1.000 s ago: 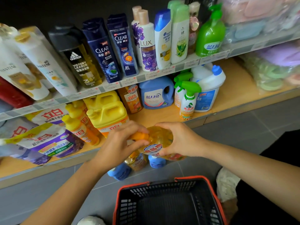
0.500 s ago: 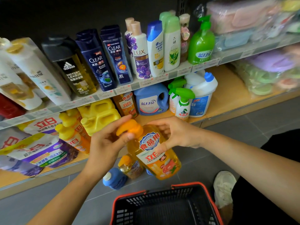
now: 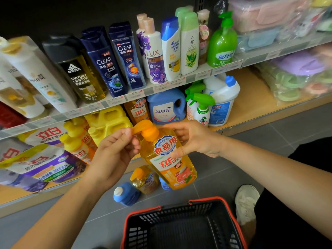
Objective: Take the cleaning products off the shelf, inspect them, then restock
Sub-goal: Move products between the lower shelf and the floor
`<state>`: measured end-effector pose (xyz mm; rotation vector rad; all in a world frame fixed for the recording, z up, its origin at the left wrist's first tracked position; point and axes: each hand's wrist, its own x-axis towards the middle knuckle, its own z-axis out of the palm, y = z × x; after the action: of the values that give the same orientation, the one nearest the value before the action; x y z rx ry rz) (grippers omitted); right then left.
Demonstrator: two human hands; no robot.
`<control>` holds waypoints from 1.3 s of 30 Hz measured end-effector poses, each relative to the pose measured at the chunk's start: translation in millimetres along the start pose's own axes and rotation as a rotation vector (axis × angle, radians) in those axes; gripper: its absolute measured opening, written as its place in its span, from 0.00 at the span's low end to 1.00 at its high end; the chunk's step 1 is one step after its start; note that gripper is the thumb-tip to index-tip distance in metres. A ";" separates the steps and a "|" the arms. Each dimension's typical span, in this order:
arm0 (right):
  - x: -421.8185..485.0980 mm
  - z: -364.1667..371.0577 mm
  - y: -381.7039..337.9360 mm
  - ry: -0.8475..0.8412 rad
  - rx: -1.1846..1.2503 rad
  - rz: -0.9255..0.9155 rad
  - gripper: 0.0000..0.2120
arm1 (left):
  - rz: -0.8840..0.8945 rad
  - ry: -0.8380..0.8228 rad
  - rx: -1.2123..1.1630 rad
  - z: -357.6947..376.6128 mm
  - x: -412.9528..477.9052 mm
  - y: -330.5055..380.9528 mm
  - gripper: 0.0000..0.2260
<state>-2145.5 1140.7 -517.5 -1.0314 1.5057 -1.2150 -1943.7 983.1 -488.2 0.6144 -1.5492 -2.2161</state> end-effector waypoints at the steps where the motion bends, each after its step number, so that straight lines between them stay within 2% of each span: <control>1: 0.4 -0.6 0.3 0.005 0.001 0.002 0.37 | -0.030 -0.008 -0.052 -0.7 0.9 0.8 0.11; 10: 3.5 -4.9 -0.5 -0.003 0.063 0.001 0.37 | -0.147 -0.068 -0.365 -5.0 6.3 -1.8 0.15; 15: 5.0 -4.1 -0.7 -0.028 0.110 -0.003 0.36 | -0.089 -0.035 -0.349 -4.3 9.3 -2.4 0.12; 20: 4.8 -3.6 1.2 -0.012 0.129 -0.011 0.35 | 0.012 0.001 -0.247 -6.1 10.8 -4.6 0.15; 24: 4.1 -3.5 0.6 -0.003 0.167 -0.018 0.34 | 0.015 -0.082 -0.255 -9.8 11.6 -1.9 0.14; 27: 4.8 0.3 2.5 0.033 0.167 -0.028 0.35 | 0.175 -0.047 -0.048 -8.6 11.3 -3.0 0.13; 29: 6.2 4.1 5.0 0.063 0.163 -0.023 0.35 | 0.337 0.108 0.223 -5.9 10.9 -8.2 0.11; 32: 8.7 10.7 8.9 0.108 0.180 -0.008 0.34 | 0.405 0.318 0.441 -5.9 8.8 -17.6 0.11; 33: 9.4 12.4 10.0 0.131 0.186 -0.003 0.33 | 0.407 0.319 0.508 -6.9 7.8 -19.7 0.14; 35: 10.6 14.8 12.1 0.189 0.196 0.007 0.30 | 0.382 0.215 0.604 -8.1 6.5 -26.2 0.20; 39: 12.6 16.2 13.8 0.298 0.257 0.010 0.26 | 0.092 0.020 0.545 -8.5 7.0 -41.9 0.30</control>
<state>-2133.5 1127.3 -534.4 -0.6941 1.5233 -1.5609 -1946.9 986.6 -531.2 0.6909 -2.1376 -1.7080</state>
